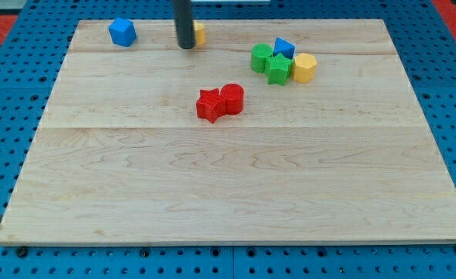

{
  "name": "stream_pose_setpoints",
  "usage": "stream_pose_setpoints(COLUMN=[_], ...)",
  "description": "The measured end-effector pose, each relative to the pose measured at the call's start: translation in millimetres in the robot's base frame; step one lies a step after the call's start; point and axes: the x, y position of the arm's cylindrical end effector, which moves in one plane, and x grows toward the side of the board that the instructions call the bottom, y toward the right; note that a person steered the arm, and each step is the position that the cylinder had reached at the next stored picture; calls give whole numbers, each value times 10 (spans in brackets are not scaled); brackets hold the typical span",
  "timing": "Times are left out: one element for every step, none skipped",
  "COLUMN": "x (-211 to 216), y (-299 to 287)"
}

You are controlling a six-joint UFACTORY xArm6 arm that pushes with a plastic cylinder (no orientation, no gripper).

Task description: Slide the yellow hexagon towards center right

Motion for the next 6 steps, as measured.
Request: stream_pose_setpoints(x=[445,215,-74,259,466,467], y=[378,812,893,1316,1709,1757])
